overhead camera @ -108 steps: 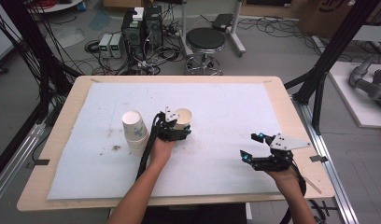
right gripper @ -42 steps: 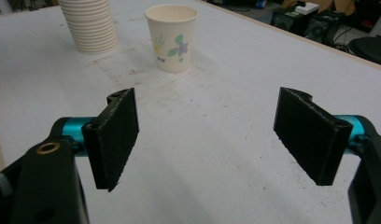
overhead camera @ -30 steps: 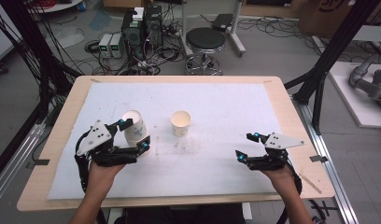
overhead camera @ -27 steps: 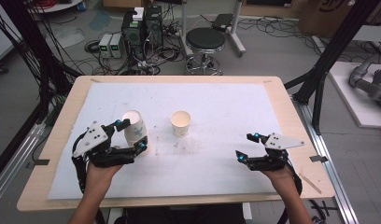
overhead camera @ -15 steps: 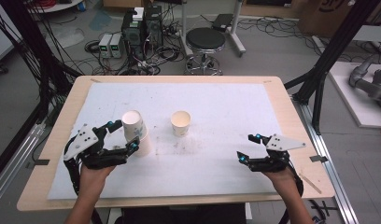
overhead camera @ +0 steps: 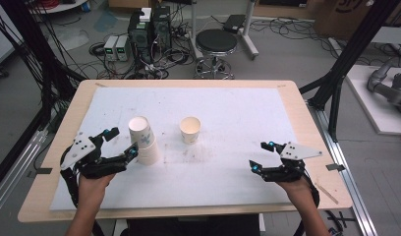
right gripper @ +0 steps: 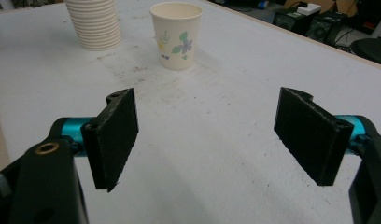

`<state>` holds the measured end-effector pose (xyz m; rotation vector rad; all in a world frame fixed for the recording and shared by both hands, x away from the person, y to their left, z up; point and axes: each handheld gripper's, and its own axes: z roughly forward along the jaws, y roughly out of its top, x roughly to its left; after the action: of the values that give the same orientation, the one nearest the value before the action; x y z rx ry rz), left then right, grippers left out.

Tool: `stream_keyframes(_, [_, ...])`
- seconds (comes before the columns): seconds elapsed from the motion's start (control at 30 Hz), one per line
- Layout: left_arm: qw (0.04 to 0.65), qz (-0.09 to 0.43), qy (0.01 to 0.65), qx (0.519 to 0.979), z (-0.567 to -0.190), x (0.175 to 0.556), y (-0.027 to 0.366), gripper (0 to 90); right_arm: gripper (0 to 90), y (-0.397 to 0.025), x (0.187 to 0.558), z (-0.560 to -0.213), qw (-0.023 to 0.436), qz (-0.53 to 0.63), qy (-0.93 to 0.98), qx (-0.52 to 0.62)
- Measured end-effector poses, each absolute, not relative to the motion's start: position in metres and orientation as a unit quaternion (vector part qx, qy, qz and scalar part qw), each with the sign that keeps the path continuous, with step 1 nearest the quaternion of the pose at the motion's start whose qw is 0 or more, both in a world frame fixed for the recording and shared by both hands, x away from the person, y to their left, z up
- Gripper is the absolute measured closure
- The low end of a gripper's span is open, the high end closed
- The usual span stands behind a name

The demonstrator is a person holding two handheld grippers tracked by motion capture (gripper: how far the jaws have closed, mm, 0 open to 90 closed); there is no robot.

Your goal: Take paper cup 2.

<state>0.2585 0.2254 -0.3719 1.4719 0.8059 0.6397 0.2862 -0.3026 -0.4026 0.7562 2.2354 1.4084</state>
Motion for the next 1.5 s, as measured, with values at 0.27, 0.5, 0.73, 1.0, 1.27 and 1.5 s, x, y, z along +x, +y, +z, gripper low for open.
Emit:
stream_keyframes(0.27, [0.609, 0.274, 0.369, 0.646, -0.378, 0.268, 0.226, 15.5, 22.5, -0.301, 0.288, -0.404, 0.193, 0.501, 0.799, 0.27])
stream_keyframes(0.5, [0.601, 0.265, 0.364, 0.66, -0.378, 0.279, 0.219, 15.5, 22.5, -0.301, 0.288, -0.404, 0.191, 0.501, 0.8, 0.27])
stream_keyframes(0.73, [0.595, 0.262, 0.363, 0.667, -0.375, 0.289, 0.215, 15.5, 22.5, -0.301, 0.287, -0.405, 0.187, 0.5, 0.8, 0.273])
stream_keyframes(1.0, [0.585, 0.26, 0.366, 0.675, -0.376, 0.301, 0.21, 16.0, 22.5, -0.302, 0.287, -0.405, 0.188, 0.499, 0.801, 0.272])
stream_keyframes(1.27, [0.583, 0.25, 0.361, 0.683, -0.376, 0.308, 0.207, 24.4, 22.5, -0.303, 0.287, -0.405, 0.188, 0.498, 0.802, 0.272])
stream_keyframes(1.5, [0.586, 0.247, 0.355, 0.686, -0.375, 0.309, 0.206, 30.5, 22.5, -0.303, 0.287, -0.405, 0.189, 0.499, 0.801, 0.273])
